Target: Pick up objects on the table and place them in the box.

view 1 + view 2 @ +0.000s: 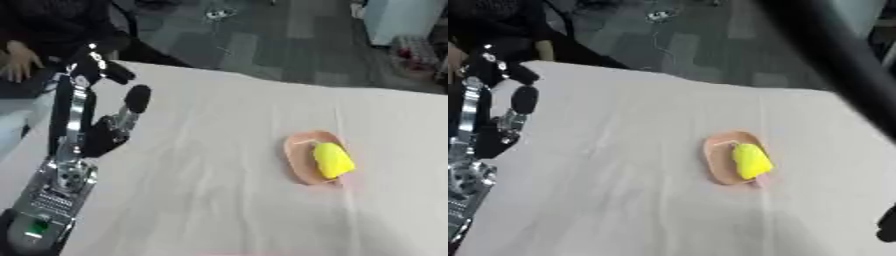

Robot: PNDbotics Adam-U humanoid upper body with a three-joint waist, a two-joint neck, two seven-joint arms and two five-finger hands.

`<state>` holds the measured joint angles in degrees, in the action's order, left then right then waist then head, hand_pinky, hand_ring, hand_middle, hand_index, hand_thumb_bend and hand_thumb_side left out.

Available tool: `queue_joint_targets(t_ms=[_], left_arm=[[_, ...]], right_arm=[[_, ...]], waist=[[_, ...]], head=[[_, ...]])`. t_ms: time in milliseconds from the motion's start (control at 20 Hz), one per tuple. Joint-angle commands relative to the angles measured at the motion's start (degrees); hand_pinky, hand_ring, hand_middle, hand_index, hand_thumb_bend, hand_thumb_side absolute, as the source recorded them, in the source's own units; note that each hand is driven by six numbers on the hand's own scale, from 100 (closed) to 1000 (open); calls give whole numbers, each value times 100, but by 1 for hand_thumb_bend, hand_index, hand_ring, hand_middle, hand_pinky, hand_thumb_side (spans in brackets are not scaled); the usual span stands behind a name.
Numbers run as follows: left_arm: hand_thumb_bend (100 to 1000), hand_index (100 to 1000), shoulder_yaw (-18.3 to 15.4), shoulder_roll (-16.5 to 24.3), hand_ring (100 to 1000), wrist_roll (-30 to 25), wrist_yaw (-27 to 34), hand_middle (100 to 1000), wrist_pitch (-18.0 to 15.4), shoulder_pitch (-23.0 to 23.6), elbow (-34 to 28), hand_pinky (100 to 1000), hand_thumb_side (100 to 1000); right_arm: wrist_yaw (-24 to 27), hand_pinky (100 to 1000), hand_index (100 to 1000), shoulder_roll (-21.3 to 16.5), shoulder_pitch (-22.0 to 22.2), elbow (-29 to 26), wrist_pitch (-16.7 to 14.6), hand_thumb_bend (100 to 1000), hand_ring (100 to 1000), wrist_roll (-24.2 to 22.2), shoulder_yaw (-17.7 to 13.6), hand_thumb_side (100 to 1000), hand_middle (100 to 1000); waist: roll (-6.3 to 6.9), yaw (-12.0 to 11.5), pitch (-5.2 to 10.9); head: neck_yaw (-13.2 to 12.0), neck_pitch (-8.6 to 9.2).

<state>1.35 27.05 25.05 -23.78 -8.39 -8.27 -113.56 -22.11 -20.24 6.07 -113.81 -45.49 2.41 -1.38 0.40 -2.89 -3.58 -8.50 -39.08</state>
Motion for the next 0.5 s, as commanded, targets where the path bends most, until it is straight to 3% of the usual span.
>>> queue_joint_targets(t_ms=[50,500], left_arm=[[454,832,70,46,534,23,22,746,-159,-27,-103,488,909],[436,825,218,11,528,-218,176,746,-196,107,-103,483,925]], right_arm=[[-438,195,495,-46,6,-78,63,100,383,354,110,1000,381],[-849,193,491,-51,-18,-78,55,100,379,814,275,1000,377]], waist=[[21,-3,62],[39,18,52]], head=[[138,-38],[300,-72]])
